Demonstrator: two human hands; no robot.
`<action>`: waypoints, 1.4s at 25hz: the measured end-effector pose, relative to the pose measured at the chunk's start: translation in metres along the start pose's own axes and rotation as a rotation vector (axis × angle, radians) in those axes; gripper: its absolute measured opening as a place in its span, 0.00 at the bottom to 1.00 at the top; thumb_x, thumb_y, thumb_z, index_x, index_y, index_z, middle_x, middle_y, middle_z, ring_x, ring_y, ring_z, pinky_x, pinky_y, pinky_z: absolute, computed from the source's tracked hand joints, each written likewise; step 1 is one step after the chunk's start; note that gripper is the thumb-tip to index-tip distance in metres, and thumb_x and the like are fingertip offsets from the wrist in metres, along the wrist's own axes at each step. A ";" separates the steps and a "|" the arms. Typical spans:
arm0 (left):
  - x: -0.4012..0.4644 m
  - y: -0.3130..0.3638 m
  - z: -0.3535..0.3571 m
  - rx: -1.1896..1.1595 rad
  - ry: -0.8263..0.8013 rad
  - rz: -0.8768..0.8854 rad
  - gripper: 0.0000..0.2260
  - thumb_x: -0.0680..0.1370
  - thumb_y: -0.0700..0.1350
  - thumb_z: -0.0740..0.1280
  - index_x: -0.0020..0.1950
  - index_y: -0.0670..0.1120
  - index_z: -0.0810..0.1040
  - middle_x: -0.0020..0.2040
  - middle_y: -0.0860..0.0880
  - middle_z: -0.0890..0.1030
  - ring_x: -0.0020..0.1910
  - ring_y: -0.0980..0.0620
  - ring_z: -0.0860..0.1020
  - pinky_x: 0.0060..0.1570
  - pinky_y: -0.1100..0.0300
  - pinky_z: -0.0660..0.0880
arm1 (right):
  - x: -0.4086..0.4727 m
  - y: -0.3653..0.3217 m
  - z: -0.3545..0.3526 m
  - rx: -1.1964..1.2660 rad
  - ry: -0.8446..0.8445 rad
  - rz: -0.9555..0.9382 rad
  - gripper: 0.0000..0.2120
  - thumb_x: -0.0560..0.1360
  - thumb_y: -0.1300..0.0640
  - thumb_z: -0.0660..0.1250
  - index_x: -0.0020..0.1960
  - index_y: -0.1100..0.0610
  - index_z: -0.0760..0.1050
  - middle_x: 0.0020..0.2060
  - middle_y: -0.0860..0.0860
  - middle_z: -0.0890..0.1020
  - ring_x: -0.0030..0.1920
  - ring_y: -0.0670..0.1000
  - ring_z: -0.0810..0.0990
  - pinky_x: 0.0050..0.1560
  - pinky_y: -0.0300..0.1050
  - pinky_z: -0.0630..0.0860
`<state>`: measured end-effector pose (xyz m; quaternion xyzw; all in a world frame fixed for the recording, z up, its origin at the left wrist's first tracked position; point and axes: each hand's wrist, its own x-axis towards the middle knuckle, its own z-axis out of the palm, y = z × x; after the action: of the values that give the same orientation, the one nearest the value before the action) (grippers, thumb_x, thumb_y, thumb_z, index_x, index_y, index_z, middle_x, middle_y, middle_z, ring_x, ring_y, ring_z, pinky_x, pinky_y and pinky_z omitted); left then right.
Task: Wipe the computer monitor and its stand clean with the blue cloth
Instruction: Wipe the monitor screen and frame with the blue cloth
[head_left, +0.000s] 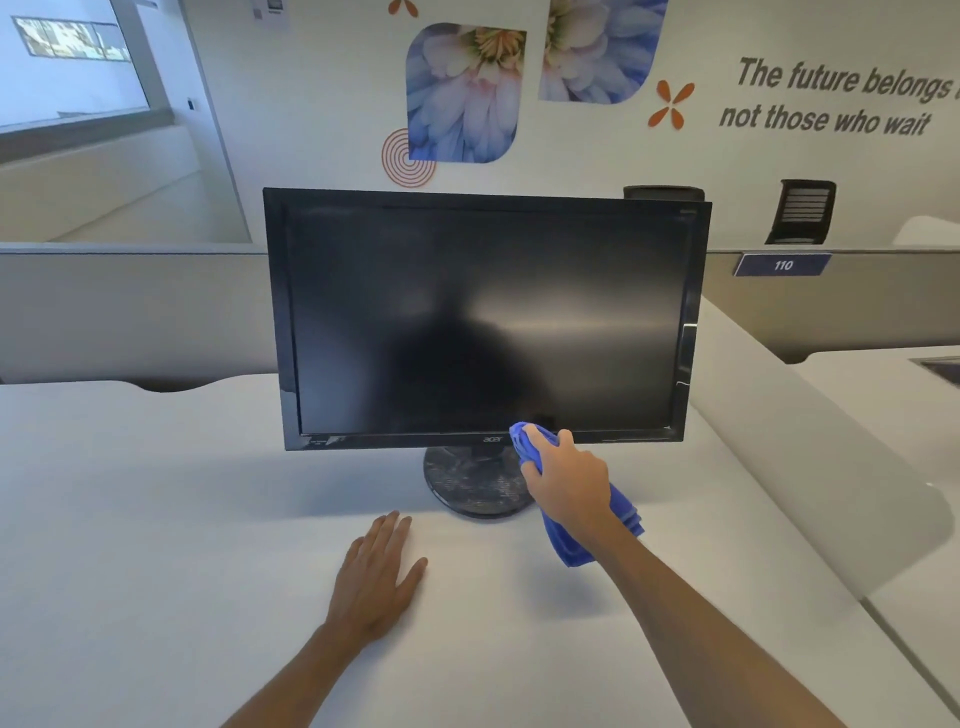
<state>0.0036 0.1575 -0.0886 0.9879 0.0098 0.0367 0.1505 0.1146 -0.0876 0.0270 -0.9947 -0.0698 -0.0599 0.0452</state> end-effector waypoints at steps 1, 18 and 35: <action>0.001 0.006 0.000 -0.001 0.013 0.003 0.45 0.70 0.71 0.31 0.76 0.48 0.60 0.77 0.48 0.60 0.76 0.49 0.58 0.72 0.54 0.54 | 0.000 0.013 0.001 0.003 0.003 0.026 0.22 0.81 0.43 0.54 0.72 0.49 0.61 0.53 0.52 0.74 0.41 0.50 0.74 0.43 0.39 0.71; 0.021 0.048 0.025 0.018 -0.023 0.010 0.41 0.71 0.71 0.30 0.78 0.55 0.51 0.79 0.55 0.49 0.77 0.55 0.47 0.74 0.53 0.41 | 0.000 0.156 0.003 -0.022 0.140 0.264 0.22 0.80 0.44 0.57 0.72 0.50 0.61 0.44 0.51 0.73 0.35 0.50 0.76 0.38 0.40 0.72; 0.019 0.051 0.024 0.045 -0.040 -0.001 0.36 0.74 0.69 0.34 0.78 0.55 0.49 0.79 0.56 0.50 0.77 0.56 0.46 0.74 0.53 0.40 | -0.020 0.151 -0.038 0.933 -0.024 0.363 0.11 0.80 0.51 0.60 0.60 0.51 0.74 0.51 0.52 0.81 0.45 0.52 0.79 0.48 0.47 0.75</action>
<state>0.0251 0.1024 -0.0951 0.9915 0.0083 0.0164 0.1285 0.1119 -0.2427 0.0498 -0.8652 0.0846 -0.0018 0.4942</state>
